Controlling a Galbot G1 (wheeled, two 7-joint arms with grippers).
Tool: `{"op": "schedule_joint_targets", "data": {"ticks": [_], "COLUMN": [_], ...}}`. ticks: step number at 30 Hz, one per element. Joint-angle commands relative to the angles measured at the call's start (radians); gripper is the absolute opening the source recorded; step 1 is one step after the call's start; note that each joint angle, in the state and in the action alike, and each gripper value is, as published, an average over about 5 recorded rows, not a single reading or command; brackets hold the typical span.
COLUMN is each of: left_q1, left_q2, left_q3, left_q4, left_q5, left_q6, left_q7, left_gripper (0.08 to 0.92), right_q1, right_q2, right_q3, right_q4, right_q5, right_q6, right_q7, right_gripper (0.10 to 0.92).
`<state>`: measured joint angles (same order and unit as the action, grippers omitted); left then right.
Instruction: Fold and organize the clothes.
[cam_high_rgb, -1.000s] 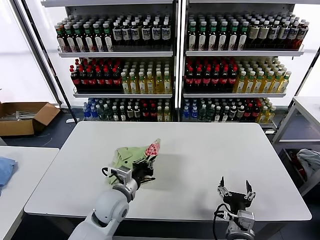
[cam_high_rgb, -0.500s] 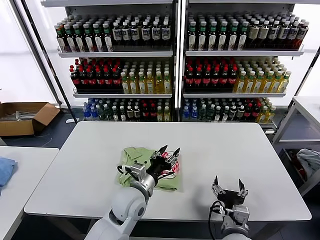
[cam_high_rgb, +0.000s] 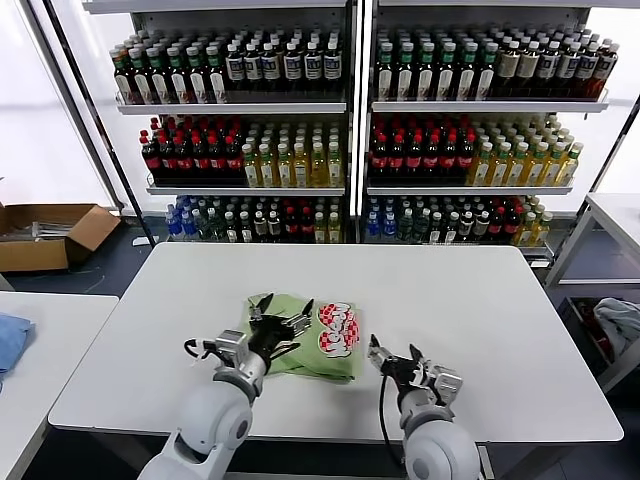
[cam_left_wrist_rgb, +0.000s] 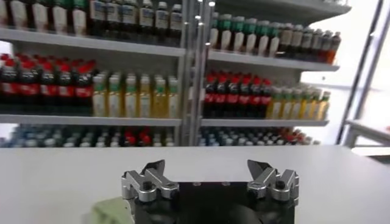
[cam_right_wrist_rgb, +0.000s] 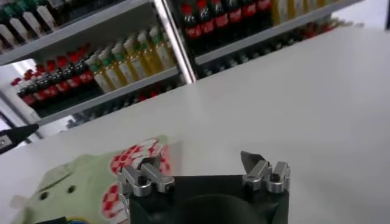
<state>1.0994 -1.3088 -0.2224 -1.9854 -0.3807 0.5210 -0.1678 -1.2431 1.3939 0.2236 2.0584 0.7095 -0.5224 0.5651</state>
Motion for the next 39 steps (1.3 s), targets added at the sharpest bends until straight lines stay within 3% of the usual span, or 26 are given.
{"op": "schedule_joint_targets", "data": {"ticks": [1,8,17,29,39], "left_q1": [0.122,0.129,0.145,0.183,0.174], "left_q2": [0.047,0.112,0.177,0.123,0.089], "left_q3": [-0.152,-0.198,-0.238,-0.196,-0.177], "left_q4": [-0.057,-0.027,-0.015,0.002,-0.033], "left_q5": [0.095,0.12,0.083,0.129,0.132], "left_q6": [0.055,0.055,0.055,0.029,0.029], "left_q7": [0.022,0.099,0.155,0.17,0.16], "left_gripper": [0.823,0.823,0.823,0.823,0.823], "right_q1": [0.11,0.116,0.148,0.127,0.087], "right_q2": [0.06,0.101,0.126,0.107,-0.082], "right_q3": [-0.089,-0.101,-0.107,-0.085,0.005], "right_q4": [-0.087,-0.128,-0.188,-0.159,-0.061], "right_q5": [0.296,0.282,0.265,0.203,0.045], "right_q6": [-0.056,-0.056,-0.055,-0.048,-0.056], "right_q7": [0.121,0.144,0.141,0.125,0.092], "right_gripper": [0.823,0.804,0.715,0.38,0.124]}}
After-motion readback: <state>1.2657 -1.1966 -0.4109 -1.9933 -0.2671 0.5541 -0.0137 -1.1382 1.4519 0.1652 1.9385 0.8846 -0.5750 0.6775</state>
